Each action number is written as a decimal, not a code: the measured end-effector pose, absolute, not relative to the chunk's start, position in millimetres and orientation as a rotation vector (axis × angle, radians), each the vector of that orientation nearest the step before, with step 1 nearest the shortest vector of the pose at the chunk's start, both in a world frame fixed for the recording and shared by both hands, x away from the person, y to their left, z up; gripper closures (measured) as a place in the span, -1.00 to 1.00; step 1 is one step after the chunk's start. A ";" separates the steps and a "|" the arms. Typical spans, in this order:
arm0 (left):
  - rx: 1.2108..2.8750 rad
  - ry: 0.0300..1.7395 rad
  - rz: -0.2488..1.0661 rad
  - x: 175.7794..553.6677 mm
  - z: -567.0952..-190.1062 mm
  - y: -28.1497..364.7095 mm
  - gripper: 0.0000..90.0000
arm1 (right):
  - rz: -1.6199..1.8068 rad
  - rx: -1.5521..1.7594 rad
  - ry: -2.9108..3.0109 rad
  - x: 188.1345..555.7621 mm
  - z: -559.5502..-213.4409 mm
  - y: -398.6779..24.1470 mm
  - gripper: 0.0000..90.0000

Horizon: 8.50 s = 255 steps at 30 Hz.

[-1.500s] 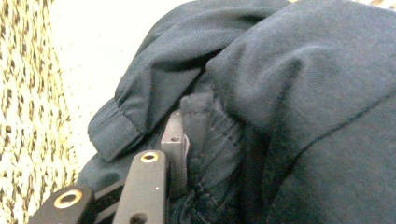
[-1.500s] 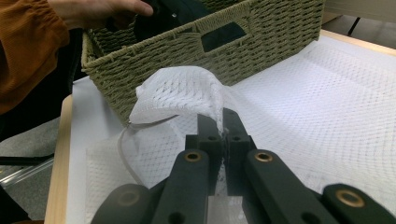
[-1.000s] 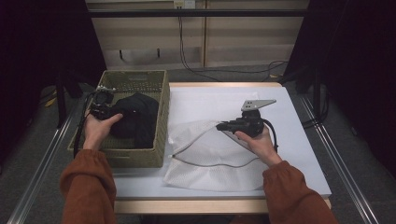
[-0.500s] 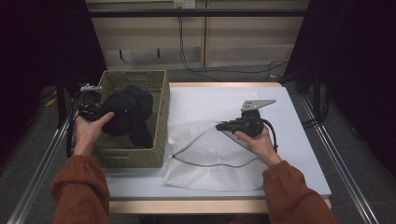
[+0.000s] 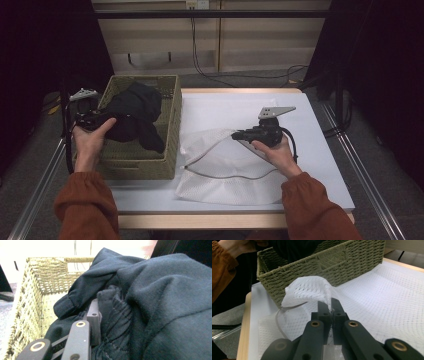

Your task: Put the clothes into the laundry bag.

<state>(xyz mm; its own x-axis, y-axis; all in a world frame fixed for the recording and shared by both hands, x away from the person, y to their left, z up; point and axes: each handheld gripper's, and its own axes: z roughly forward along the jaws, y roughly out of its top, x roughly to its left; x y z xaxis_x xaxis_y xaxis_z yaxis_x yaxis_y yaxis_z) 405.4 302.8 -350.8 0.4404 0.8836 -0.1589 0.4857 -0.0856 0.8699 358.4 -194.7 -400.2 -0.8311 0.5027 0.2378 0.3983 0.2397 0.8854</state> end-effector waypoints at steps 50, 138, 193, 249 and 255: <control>1.515 1.005 0.631 359.8 -303.7 294.8 0.42 | 1.661 0.880 2.403 358.0 -400.4 -195.8 0.97; 1.770 0.534 0.420 300.6 -293.7 158.3 0.39 | 1.653 0.915 2.425 364.1 -406.4 -195.2 0.97; 2.057 0.389 0.287 292.1 -392.7 57.0 0.37 | 1.605 0.963 2.424 365.3 -414.1 -194.6 0.97; 2.112 0.498 0.105 292.3 -437.9 60.8 -0.29 | 1.622 0.929 2.420 359.8 -410.3 -189.3 0.97; 2.069 0.528 0.177 290.8 -429.2 79.2 -0.34 | 1.621 0.932 2.422 360.4 -410.9 -189.7 0.97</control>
